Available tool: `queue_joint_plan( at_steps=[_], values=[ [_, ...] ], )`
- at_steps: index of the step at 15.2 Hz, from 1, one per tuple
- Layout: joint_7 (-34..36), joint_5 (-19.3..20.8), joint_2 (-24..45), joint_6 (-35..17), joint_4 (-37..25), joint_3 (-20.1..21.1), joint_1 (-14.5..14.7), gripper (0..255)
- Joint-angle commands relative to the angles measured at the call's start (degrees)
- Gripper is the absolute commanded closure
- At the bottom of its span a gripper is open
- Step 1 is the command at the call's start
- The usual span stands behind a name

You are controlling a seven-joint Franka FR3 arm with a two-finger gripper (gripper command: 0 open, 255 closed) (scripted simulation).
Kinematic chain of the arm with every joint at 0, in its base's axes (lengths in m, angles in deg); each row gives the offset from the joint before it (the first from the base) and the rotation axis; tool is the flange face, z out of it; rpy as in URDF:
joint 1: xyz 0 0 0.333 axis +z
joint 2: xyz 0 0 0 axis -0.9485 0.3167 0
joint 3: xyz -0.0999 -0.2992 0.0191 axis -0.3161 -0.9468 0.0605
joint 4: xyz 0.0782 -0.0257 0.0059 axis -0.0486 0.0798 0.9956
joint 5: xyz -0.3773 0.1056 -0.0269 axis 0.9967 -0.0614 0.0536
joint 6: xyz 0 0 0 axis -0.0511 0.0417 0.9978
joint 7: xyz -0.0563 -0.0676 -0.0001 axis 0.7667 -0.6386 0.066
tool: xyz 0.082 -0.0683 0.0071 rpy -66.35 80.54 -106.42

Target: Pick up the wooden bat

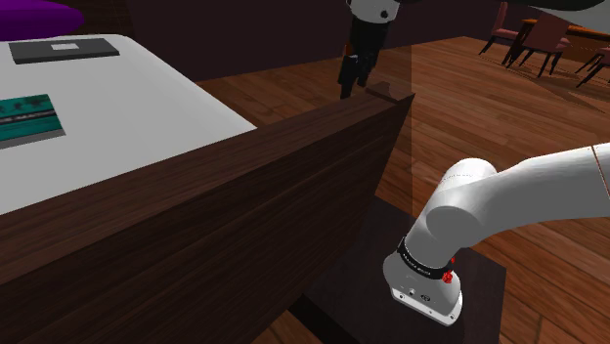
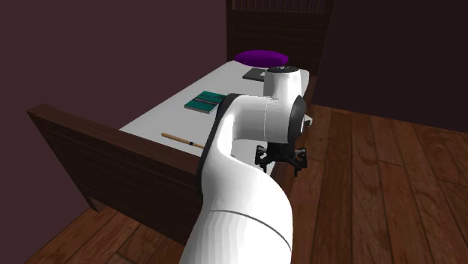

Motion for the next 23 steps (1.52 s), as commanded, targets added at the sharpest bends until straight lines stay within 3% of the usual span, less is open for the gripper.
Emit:
queue_joint_plan(
  at_steps=[1,12,23],
  values=[
    [0.0,0.0,0.0,0.0,0.0,0.0,0.0,0],
    [-11.22,-2.84,21.39,-8.98,-11.23,1.14,7.15,0],
    [-21.91,-5.18,40.85,-11.64,-26.61,4.92,12.9,0]
  ],
)
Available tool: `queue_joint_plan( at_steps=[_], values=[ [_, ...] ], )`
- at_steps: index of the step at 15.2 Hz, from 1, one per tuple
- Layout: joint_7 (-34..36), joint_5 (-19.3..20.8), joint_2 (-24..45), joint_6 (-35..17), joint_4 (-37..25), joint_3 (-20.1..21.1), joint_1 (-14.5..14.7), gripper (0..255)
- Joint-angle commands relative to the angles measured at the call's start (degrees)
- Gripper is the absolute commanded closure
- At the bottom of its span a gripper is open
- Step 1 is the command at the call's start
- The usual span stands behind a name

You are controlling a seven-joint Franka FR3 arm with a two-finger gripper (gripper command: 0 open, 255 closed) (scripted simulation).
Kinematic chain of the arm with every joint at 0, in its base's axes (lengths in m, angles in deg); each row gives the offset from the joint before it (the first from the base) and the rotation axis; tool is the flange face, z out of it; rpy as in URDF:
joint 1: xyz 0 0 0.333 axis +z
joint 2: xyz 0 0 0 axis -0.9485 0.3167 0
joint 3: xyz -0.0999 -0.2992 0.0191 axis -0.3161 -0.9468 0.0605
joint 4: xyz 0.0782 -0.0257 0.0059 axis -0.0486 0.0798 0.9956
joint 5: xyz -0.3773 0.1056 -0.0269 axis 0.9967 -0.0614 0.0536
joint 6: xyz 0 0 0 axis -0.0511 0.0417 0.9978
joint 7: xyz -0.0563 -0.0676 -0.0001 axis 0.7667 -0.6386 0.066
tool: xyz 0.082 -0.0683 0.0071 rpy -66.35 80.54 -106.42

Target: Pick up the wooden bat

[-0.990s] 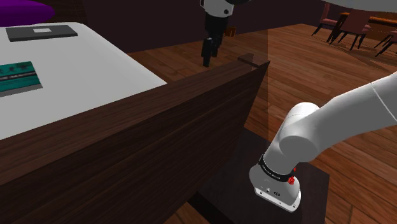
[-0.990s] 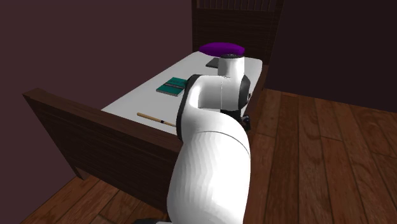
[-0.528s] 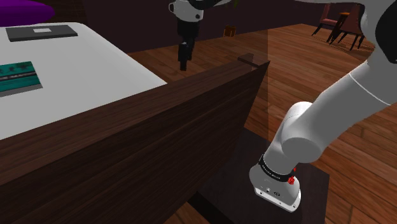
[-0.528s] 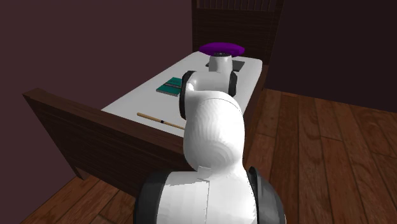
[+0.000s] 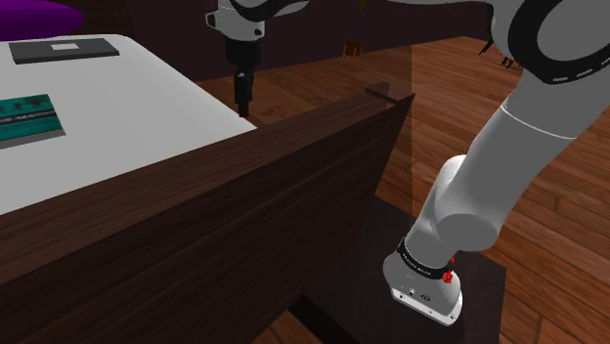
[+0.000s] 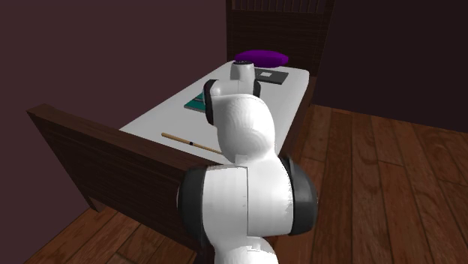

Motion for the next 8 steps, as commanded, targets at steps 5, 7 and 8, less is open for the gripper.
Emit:
queue_joint_plan(
  at_steps=[5,7,8],
  values=[
    [-5.12,-0.38,9.8,0.16,-9.07,2.92,3.03,0],
    [-6.71,-0.28,13.02,0.58,-12.4,3.95,4.07,0],
    [-7.49,-0.18,14.62,0.84,-14.09,4.48,4.6,0]
  ],
)
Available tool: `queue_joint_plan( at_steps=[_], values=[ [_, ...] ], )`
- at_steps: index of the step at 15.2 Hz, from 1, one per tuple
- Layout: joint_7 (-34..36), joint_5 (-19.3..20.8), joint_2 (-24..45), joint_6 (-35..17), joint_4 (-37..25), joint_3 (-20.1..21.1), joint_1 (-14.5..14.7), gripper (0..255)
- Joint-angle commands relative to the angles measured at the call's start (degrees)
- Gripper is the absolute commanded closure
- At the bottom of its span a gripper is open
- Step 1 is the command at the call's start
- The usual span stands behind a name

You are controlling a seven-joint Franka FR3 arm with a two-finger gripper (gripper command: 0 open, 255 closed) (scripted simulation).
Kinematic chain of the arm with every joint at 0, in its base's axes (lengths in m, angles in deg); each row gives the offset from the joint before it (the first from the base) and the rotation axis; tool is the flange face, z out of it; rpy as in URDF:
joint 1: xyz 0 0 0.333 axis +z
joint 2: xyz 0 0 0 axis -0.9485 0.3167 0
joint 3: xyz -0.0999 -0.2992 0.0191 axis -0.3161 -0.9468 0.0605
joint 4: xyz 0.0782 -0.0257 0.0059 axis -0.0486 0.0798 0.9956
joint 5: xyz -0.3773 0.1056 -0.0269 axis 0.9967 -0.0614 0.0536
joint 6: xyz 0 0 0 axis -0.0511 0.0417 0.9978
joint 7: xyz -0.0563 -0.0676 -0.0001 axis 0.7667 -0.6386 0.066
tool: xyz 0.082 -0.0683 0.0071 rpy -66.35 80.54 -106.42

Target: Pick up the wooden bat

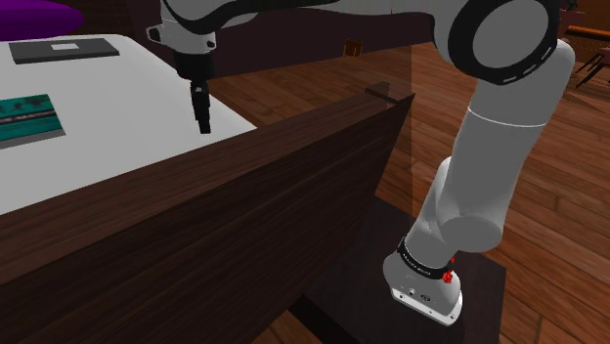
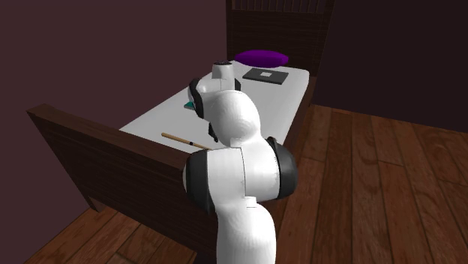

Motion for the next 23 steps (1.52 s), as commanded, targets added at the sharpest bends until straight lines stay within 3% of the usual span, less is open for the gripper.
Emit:
queue_joint_plan(
  at_steps=[1,13,22,23],
  values=[
    [-1.46,0.14,2.83,0.18,-2.7,1.15,1.18,0],
    [-9.73,3.04,20.68,5.66,-23.88,6.91,9.12,0],
    [-9.86,3.02,20.61,-0.22,-17.9,6.75,8.75,0],
    [-9.83,3.01,20.55,-0.29,-17.77,6.77,8.76,255]
  ],
)
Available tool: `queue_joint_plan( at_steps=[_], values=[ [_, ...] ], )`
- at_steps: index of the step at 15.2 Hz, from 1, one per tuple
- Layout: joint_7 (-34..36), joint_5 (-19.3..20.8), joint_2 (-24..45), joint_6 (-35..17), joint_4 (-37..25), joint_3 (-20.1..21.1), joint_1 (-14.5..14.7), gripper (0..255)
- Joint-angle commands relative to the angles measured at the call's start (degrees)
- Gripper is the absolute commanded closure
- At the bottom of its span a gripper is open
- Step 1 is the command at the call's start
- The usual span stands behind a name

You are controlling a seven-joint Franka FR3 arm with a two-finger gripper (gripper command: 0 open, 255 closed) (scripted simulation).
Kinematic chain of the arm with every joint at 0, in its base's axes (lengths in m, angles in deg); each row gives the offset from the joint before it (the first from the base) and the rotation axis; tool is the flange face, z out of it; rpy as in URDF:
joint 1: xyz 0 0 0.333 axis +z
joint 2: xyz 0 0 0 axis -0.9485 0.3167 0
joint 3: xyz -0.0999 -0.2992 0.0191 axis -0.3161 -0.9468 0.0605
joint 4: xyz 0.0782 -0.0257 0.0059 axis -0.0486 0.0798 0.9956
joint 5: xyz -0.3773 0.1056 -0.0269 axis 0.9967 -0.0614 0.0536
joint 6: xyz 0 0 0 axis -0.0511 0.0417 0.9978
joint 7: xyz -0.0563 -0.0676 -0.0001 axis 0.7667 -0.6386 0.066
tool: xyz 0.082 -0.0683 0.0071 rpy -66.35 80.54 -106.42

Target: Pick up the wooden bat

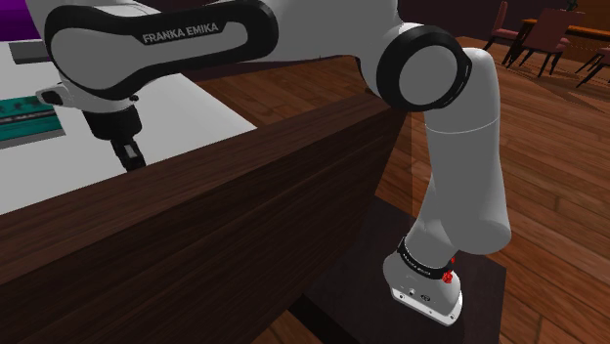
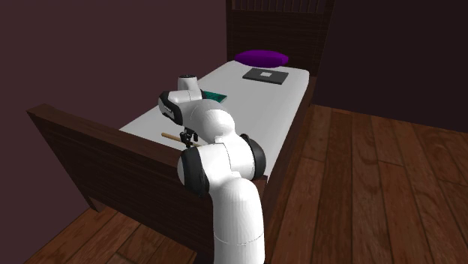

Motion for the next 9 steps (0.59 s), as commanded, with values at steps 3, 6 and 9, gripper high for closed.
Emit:
queue_joint_plan(
  at_steps=[3,6,9],
  values=[
    [0.02,0.04,0.68,-0.11,-0.13,-0.01,0.1,255],
    [-0.28,-0.08,0.24,-0.55,0.75,-0.04,-0.22,255],
    [-0.05,0.01,0.51,-0.12,0.05,-0.01,0.01,255]
  ],
)
